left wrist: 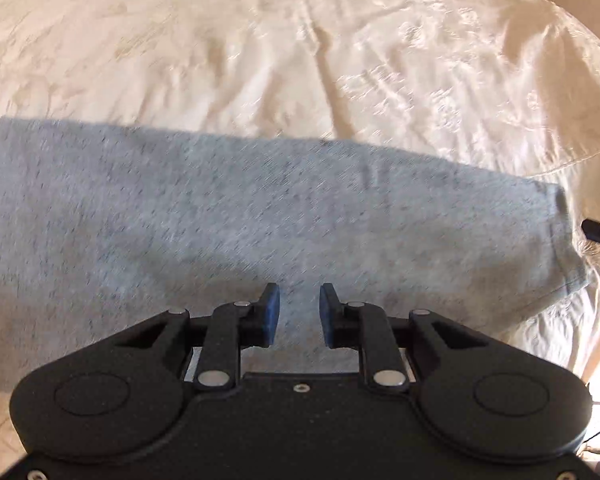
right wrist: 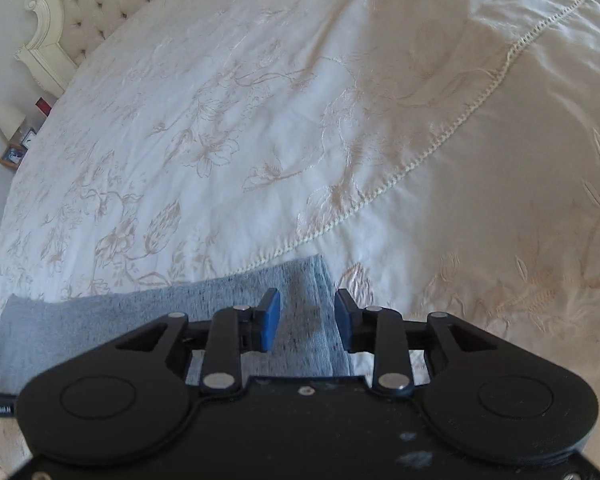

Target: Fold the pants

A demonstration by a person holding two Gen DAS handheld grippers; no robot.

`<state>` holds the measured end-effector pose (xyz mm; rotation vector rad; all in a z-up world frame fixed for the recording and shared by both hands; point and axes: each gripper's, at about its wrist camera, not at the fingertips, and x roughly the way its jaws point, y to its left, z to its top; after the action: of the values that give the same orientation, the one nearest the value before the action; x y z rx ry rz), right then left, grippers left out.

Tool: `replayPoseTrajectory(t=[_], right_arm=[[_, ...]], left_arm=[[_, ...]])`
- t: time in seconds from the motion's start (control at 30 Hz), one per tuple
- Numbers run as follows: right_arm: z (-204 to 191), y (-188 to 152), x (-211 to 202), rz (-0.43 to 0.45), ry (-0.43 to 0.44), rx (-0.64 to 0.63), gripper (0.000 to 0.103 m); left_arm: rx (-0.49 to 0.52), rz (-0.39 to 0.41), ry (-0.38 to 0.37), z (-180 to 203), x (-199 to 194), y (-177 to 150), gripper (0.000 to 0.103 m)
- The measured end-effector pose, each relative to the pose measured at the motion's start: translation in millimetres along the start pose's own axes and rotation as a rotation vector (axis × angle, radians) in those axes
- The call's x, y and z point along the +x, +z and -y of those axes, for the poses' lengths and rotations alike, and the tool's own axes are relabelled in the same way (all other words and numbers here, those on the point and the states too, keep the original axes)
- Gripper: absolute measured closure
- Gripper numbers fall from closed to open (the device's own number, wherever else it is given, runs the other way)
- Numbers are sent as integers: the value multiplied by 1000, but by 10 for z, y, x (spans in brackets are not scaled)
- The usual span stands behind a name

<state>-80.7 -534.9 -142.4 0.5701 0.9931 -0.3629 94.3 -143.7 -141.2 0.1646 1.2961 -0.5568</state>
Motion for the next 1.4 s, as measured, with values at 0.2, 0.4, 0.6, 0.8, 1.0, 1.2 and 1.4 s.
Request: replayPoseTrajectory(t=[0.2,0.4,0.6,0.8,1.0,1.2,1.4], right_arm=[[64,-259,-54,-68,8,-29,67],[103,-310,85,-118,20,-1,66],[151,-220,375,-167,43,-28,63],[306,-103,589,-192,147,31,53],[451,-142,584,-266,234,92,51],[325,-173,486,-284,208,70,72],[8,-185,87,-162,186,-60,93]], left_arm=[[58,-4,4,437,356,409,75],[-7,-79,95,423,836,516,71],[-6,-93,72,324,813,515,70],[5,-95,91,399,870,601,71],[14,-98,95,461,884,628,71],[32,-104,71,435,721,752,71],[21,-32,54,395,500,913,71]])
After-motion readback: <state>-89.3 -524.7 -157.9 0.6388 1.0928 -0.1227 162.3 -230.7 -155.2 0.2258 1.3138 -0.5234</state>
